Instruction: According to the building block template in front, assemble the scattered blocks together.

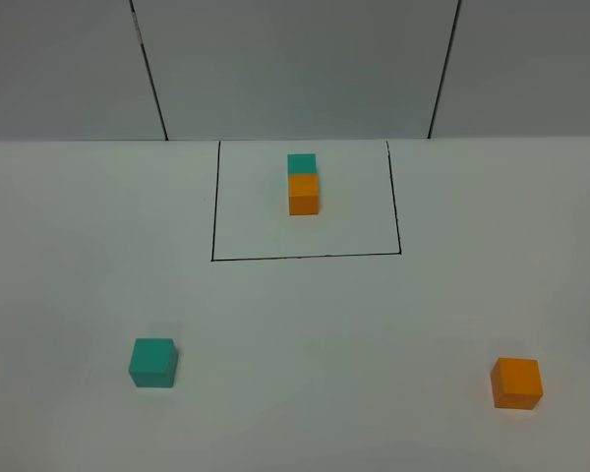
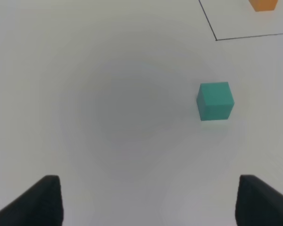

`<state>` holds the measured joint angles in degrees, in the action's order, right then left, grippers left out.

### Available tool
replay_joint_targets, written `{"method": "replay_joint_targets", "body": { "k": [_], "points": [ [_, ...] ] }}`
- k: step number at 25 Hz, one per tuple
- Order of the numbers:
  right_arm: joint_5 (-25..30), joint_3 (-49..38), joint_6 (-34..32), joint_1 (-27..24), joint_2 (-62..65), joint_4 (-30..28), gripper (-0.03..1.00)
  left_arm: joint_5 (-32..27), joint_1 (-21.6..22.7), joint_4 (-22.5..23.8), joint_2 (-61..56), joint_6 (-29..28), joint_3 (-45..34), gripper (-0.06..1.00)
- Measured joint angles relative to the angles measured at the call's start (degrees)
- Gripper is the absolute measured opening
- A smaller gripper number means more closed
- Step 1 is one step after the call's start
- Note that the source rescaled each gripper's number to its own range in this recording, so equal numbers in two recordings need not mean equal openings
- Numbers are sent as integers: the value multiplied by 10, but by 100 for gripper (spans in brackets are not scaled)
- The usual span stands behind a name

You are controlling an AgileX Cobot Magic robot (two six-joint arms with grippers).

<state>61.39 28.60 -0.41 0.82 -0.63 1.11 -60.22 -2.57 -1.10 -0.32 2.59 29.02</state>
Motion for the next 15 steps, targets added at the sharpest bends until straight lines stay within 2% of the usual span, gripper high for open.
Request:
{"method": "replay_joint_targets", "body": {
  "k": [15],
  "points": [
    [0,0,0,0,0,0,64,0,0,0,0,0,0,68]
  ]
}}
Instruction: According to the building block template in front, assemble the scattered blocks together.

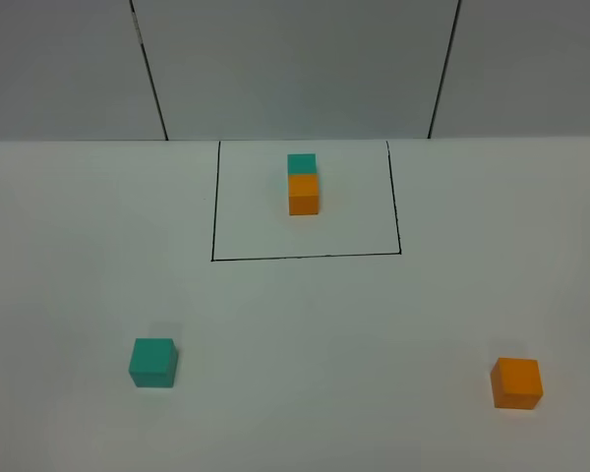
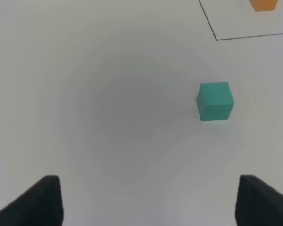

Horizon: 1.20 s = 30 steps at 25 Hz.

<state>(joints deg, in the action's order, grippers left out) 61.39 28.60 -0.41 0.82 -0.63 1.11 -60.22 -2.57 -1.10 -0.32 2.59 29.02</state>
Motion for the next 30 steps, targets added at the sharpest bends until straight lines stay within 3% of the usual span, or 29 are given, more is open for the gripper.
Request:
{"method": "replay_joint_targets", "body": {
  "k": [7,11,19,24,30],
  "points": [
    [0,0,0,0,0,0,64,7,0,0,7,-8,5,68],
    [0,0,0,0,0,0,64,21,0,0,66,-52,41,68],
    [0,0,0,0,0,0,64,-27,0,-11,349,-66,134,68],
    [0,0,0,0,0,0,64,-24,-2,-29,558,-51,191,68],
    [0,0,0,0,0,0,64,23,-76,-27,759,-49,262,68]
  ]
}}
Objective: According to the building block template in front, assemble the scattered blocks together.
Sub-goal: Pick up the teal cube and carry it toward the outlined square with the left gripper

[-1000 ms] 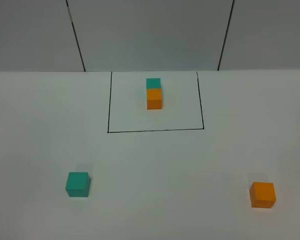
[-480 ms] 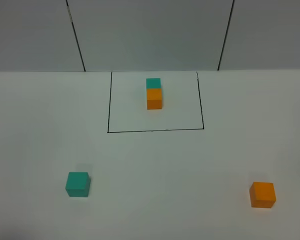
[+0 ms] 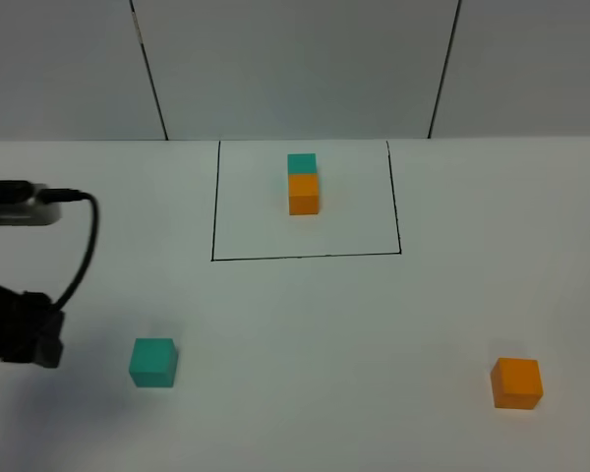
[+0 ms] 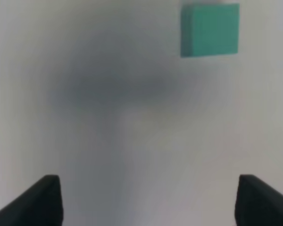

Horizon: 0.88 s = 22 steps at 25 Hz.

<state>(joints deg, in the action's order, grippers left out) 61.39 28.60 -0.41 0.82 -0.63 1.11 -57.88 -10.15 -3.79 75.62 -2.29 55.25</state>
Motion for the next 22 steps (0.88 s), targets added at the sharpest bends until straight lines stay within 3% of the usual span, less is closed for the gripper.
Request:
{"method": "replay_joint_targets", "body": {
  "k": [3,8,12,22],
  "points": [
    [0,0,0,0,0,0,64,27,-43,0,78,2,42,71],
    [0,0,0,0,0,0,64,54,-83,-1,173,1,87,83],
    [0,0,0,0,0,0,64,62,-86,0,221,-19,93,88],
    [0,0,0,0,0,0,64,107,-86,-2,270,-55,93,88]
  ]
}}
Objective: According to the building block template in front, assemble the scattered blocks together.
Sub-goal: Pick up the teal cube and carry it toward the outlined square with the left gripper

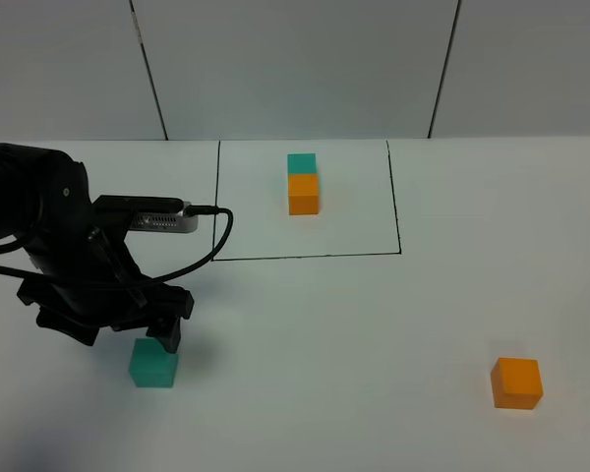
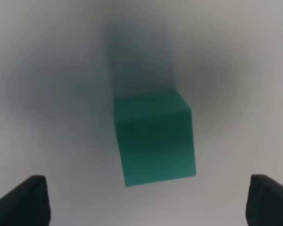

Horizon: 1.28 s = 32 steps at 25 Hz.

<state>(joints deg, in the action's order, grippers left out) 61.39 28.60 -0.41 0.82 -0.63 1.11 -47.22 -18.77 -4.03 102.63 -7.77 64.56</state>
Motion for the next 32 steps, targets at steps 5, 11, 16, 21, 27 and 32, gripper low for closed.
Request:
{"method": "replay_joint_targets", "body": {
  "k": [5,11,16,21,27,32],
  "points": [
    [0,0,0,0,0,0,64,4,-4,-2,12,-1,0,87],
    [0,0,0,0,0,0,64,31,-26,-5,36,-18,0,85],
    [0,0,0,0,0,0,64,32,-33,-4,49,-34,0,85],
    [0,0,0,0,0,0,64,38,-33,0,49,-45,0,83],
    [0,0,0,0,0,0,64,47,-33,1,61,-46,1,82],
    [0,0,0,0,0,0,64,48,-33,10,68,-49,1,80]
  ]
}}
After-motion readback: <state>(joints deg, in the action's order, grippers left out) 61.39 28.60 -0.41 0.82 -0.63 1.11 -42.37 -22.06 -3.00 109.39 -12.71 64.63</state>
